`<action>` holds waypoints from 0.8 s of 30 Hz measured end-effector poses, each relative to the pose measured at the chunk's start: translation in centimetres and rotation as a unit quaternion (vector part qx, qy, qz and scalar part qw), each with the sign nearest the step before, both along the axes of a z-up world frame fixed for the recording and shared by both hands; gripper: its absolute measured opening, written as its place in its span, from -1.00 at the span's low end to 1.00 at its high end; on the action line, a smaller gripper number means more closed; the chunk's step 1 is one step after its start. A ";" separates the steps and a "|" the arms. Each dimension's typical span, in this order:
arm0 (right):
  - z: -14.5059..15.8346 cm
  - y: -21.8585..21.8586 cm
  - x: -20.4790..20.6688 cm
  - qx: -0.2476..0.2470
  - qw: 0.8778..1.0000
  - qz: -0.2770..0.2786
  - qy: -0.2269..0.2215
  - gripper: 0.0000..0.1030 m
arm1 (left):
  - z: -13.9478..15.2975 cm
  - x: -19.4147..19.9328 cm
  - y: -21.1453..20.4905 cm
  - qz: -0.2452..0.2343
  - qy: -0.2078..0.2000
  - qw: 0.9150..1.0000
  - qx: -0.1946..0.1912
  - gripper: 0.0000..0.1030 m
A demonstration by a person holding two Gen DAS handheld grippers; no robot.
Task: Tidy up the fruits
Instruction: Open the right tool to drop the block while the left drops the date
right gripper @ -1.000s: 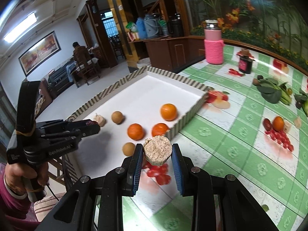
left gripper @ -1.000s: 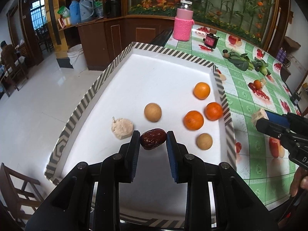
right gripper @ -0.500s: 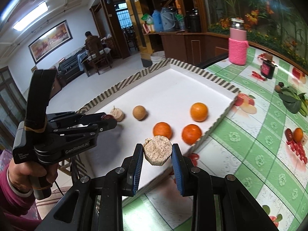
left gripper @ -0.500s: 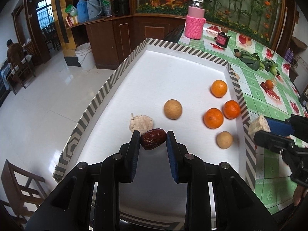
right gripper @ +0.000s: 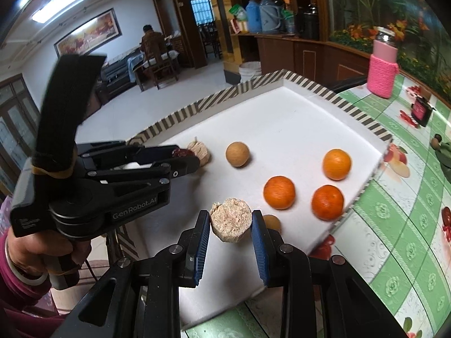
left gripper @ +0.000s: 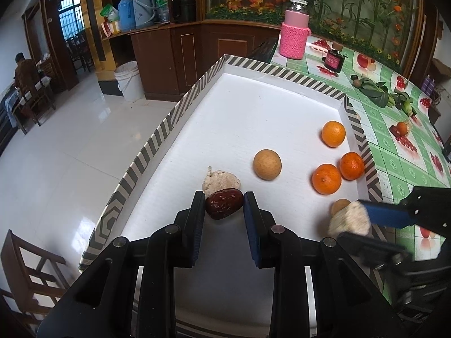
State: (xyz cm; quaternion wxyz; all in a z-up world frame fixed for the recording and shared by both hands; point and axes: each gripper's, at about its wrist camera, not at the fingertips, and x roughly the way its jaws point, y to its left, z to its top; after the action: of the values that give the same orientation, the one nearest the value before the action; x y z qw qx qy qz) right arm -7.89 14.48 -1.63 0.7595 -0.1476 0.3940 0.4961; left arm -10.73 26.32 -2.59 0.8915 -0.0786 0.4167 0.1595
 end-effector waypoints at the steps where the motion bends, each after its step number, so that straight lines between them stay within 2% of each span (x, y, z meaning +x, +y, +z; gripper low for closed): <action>1: -0.2 0.2 -0.1 -0.003 1.000 0.001 0.000 -0.44 | 0.0 0.0 0.1 0.001 -0.001 1.000 -0.001 -0.48; 10: -1.7 1.8 0.6 -0.031 1.000 0.006 -0.001 -0.44 | -0.1 -0.1 0.3 0.008 -0.003 1.000 0.004 -0.48; 15: -1.7 1.5 0.8 -0.026 1.000 0.004 -0.001 -0.44 | -0.2 -0.1 0.3 0.013 0.001 1.000 0.011 -0.45; 18: -1.3 0.8 0.8 -0.017 1.000 0.000 0.004 -0.44 | -0.2 -0.1 0.4 0.015 0.002 1.000 0.008 -0.21; 20: -0.7 0.1 0.8 0.000 1.000 0.000 0.009 -0.44 | 0.0 -0.2 0.5 0.017 -0.003 1.000 0.008 0.11; 24: 0.7 -1.5 0.6 0.021 1.000 -0.013 0.001 -0.44 | 0.6 -0.3 0.2 0.021 -0.012 1.000 0.006 0.12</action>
State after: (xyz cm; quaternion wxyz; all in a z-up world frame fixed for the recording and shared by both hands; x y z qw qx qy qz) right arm -7.26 12.99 -0.91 0.7684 -0.1263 0.3859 0.4947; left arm -11.00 26.54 -1.95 0.8936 -0.0836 0.4030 0.1794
